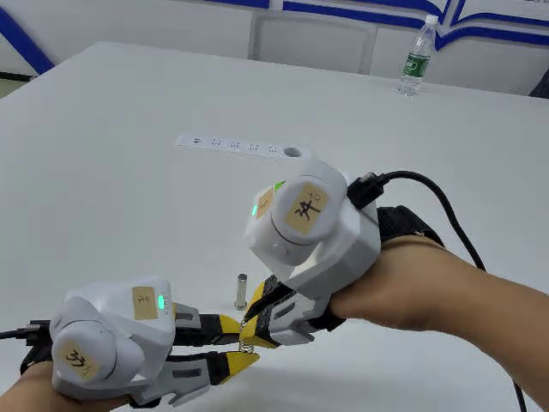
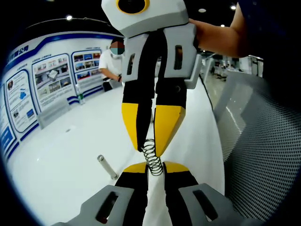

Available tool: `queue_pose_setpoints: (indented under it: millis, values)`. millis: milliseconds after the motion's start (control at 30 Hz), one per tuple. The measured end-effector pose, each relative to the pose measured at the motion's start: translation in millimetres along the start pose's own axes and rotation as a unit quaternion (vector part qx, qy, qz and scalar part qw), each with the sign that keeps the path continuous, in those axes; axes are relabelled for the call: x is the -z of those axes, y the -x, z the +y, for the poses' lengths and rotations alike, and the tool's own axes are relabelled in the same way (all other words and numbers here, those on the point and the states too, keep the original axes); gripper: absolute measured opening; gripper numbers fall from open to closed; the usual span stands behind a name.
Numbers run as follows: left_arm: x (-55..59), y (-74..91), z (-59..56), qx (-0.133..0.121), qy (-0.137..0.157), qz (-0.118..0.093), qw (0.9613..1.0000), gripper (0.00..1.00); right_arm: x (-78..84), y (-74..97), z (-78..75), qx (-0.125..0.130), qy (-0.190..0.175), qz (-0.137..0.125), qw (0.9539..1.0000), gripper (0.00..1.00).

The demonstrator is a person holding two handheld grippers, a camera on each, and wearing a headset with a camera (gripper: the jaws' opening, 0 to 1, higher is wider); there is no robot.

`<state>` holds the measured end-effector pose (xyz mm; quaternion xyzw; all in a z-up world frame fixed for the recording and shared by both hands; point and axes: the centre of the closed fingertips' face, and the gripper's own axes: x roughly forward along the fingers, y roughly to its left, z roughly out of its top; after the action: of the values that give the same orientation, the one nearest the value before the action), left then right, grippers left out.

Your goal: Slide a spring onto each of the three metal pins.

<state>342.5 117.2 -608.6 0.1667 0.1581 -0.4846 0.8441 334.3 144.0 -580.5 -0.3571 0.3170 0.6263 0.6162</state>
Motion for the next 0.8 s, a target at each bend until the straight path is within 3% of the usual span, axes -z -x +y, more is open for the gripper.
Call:
queue_pose_setpoints:
  millis: [300, 800]
  values:
    - [4.3, 5.9, 8.0, -0.015, 0.033, 0.004, 0.9994, 0.25, -0.8, 2.0, -6.4, 0.007, 0.0, 0.001, 1.0, 0.11]
    - [12.4, 20.3, 21.6, -0.047, 0.088, 0.0, 0.995, 0.43, -9.6, 18.4, -34.4, 0.04, -0.011, -0.017, 0.999, 0.11]
